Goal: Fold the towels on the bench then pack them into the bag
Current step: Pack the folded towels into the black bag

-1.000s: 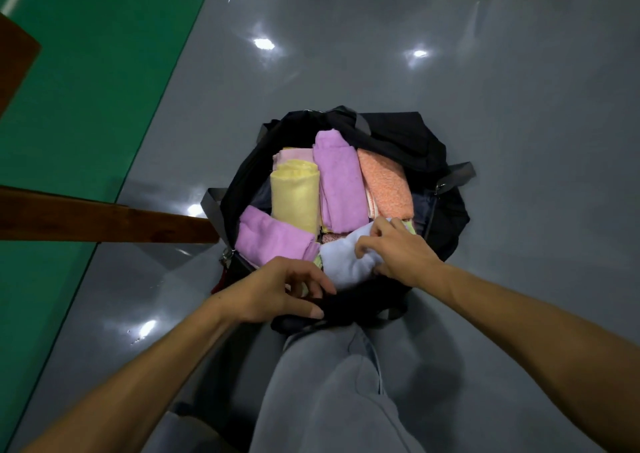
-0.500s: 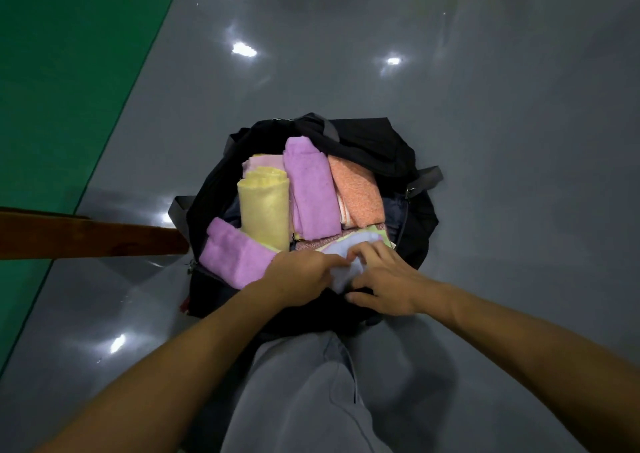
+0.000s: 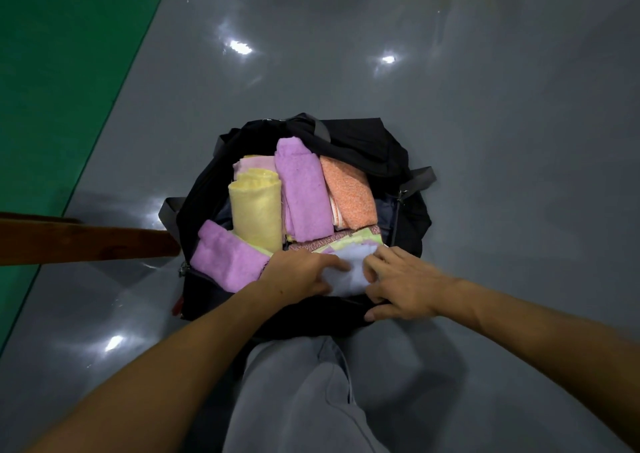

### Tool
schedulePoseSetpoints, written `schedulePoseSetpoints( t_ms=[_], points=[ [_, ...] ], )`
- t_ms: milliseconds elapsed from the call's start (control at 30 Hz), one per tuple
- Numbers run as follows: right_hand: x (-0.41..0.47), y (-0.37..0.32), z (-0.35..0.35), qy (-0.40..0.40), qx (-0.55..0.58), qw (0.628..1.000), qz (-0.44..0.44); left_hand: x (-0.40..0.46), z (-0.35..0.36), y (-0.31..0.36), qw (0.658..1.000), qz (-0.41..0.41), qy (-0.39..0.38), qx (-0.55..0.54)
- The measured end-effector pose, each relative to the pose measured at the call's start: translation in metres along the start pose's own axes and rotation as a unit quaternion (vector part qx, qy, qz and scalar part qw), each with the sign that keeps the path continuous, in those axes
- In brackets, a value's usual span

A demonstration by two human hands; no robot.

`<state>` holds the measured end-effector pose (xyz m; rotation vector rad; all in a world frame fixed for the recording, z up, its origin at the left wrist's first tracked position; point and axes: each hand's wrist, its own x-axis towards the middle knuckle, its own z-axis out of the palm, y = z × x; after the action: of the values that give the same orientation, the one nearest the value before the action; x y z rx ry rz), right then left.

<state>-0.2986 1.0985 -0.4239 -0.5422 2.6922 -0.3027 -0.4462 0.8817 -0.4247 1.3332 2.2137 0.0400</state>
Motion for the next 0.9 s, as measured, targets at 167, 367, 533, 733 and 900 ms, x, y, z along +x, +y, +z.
schedulePoseSetpoints(
  t_ms=[167,367,533,733,900],
  points=[
    [-0.014,-0.005,-0.042,-0.049,0.046,0.998,-0.018,-0.004,-0.001,-0.001,0.999,0.018,-0.006,-0.03],
    [0.003,-0.025,-0.085,0.086,0.02,0.995,-0.043,0.004,-0.01,-0.016,0.971,-0.001,-0.068,-0.229],
    [0.015,-0.007,-0.07,-0.014,0.193,0.968,0.159,-0.029,-0.023,-0.028,0.966,0.02,-0.026,-0.255],
    [0.046,-0.022,-0.038,-0.013,0.015,0.992,0.121,-0.091,-0.047,-0.069,0.948,-0.026,0.163,-0.271],
    [0.052,-0.031,-0.023,-0.001,-0.025,0.998,0.055,-0.116,-0.051,-0.123,1.0,-0.016,0.022,-0.012]
  ],
)
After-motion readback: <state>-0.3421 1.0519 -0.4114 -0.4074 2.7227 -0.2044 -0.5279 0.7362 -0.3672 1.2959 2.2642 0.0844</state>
